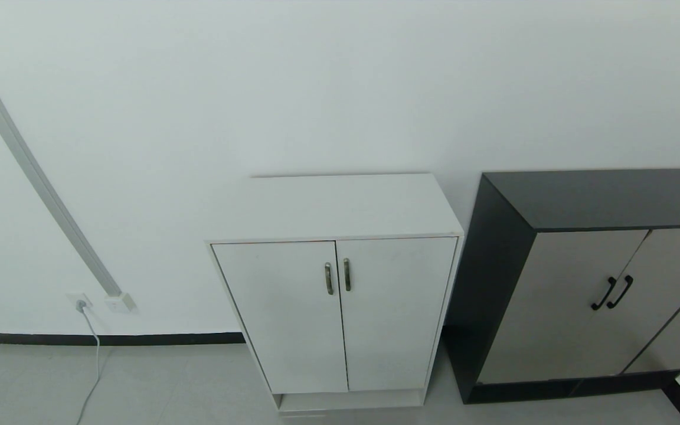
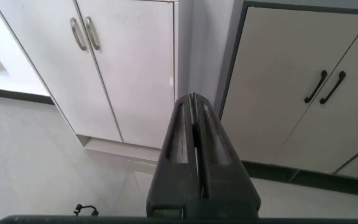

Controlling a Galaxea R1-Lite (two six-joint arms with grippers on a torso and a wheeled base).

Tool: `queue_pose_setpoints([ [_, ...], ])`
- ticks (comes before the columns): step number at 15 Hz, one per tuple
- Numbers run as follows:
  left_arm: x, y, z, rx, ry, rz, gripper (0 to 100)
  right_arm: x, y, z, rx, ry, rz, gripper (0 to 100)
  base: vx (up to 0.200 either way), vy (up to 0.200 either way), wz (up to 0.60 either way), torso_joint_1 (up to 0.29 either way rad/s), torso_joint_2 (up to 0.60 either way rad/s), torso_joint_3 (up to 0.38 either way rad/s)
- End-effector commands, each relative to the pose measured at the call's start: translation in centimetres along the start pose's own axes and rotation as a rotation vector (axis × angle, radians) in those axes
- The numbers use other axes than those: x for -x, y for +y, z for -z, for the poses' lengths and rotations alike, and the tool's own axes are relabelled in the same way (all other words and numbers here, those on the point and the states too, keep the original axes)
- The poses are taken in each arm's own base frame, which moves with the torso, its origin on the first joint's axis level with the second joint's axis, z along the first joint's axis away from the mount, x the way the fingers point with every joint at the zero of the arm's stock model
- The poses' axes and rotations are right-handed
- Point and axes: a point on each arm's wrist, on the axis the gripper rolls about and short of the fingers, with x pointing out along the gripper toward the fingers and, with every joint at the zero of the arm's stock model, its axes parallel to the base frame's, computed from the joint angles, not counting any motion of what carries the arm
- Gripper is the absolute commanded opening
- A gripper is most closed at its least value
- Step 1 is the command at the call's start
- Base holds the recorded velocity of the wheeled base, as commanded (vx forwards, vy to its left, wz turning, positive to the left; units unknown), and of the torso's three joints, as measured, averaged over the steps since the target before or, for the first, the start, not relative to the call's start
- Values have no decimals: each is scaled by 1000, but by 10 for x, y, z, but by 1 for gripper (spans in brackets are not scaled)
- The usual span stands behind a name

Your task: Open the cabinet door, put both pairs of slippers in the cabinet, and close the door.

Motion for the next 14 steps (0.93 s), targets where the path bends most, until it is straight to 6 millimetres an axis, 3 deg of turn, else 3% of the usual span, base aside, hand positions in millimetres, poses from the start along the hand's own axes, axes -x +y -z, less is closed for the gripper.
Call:
queue_pose_setpoints([
  [1, 0, 0, 0, 0, 2, 0, 0, 0, 0, 0, 2, 4, -19, 0, 0, 0, 0, 0, 0, 0],
  [5, 0, 0, 0, 0, 2, 0, 0, 0, 0, 0, 3, 4, -52, 0, 0, 0, 0, 0, 0, 0],
  [8, 0, 0, 0, 0, 2, 0, 0, 0, 1, 0, -3, -4, 106, 0, 0, 0, 0, 0, 0, 0],
  [14, 0, 0, 0, 0, 2, 18, 0, 6, 2, 2, -65, -91, 123, 0, 0, 0, 0, 0, 0, 0],
])
